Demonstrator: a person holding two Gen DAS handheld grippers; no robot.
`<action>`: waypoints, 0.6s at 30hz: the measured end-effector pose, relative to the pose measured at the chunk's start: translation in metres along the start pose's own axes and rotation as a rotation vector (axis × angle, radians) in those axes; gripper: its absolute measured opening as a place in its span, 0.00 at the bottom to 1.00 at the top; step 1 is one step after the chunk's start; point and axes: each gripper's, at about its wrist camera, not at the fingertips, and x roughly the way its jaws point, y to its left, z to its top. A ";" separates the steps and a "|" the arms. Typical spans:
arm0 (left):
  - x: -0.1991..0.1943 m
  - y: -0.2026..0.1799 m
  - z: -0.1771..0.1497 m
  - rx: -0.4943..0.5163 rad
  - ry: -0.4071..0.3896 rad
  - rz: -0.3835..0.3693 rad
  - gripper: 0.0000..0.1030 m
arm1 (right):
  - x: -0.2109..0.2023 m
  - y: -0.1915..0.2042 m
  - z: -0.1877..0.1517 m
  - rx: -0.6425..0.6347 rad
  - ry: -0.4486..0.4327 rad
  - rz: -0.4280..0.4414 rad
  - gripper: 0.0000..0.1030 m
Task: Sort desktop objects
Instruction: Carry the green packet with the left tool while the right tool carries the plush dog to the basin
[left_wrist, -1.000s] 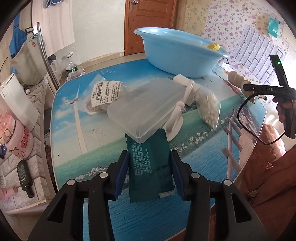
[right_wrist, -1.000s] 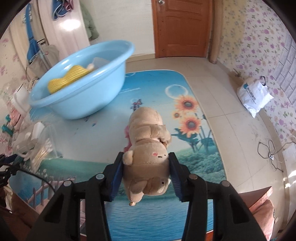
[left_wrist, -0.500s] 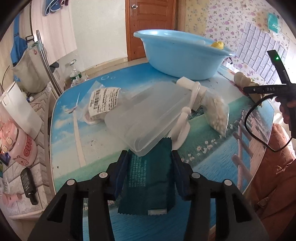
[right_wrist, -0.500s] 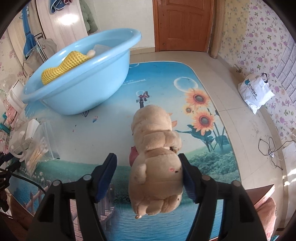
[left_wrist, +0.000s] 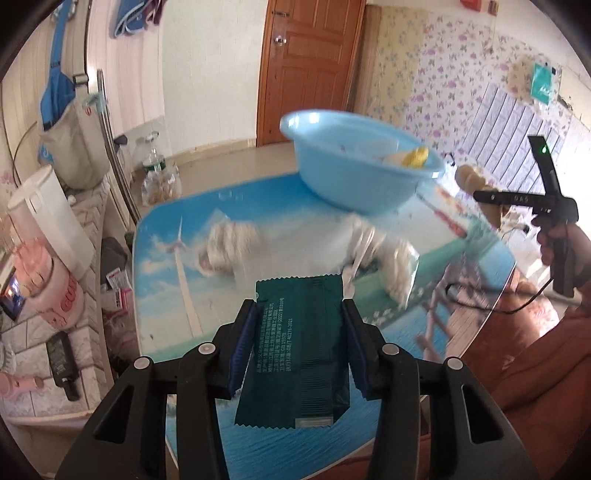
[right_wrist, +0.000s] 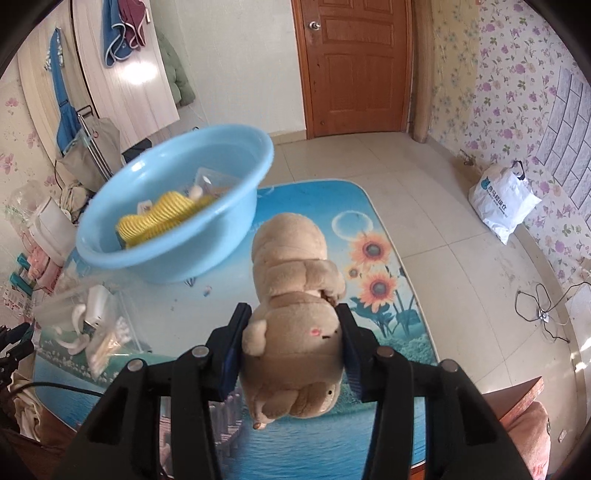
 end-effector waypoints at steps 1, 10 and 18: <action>-0.002 0.000 0.003 -0.001 -0.008 -0.003 0.43 | -0.001 0.002 0.001 -0.004 -0.004 0.006 0.44; -0.003 -0.005 0.029 0.006 -0.060 -0.041 0.43 | -0.018 0.013 0.010 -0.012 -0.057 0.044 0.44; 0.006 -0.014 0.049 0.020 -0.080 -0.068 0.43 | -0.033 0.019 0.030 -0.024 -0.118 0.082 0.44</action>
